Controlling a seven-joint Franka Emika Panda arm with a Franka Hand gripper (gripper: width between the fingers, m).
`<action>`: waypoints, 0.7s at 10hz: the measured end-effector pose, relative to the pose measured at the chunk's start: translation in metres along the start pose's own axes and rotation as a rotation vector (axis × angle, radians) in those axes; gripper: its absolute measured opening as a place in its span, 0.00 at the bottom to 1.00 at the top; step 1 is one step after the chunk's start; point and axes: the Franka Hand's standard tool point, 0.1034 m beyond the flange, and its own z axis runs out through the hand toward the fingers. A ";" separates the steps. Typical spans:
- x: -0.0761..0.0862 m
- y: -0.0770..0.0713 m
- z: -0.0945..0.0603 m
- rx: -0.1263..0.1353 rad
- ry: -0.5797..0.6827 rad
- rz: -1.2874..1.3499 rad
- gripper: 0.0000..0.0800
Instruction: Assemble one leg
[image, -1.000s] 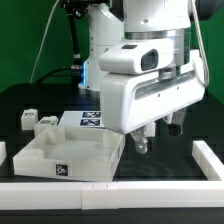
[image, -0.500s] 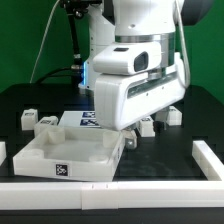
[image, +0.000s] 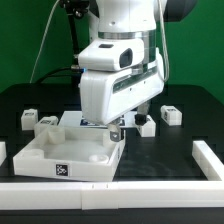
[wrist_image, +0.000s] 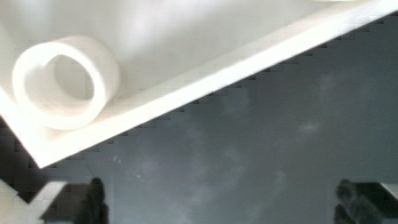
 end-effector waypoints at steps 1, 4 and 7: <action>0.000 0.000 0.000 0.001 0.000 0.000 0.81; -0.003 -0.002 0.001 -0.013 0.005 -0.027 0.81; -0.051 -0.028 0.002 -0.014 -0.027 -0.215 0.81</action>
Offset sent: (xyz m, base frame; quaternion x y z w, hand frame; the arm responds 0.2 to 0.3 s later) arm 0.0000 0.0000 0.0000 0.0000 0.0000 0.0000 1.0000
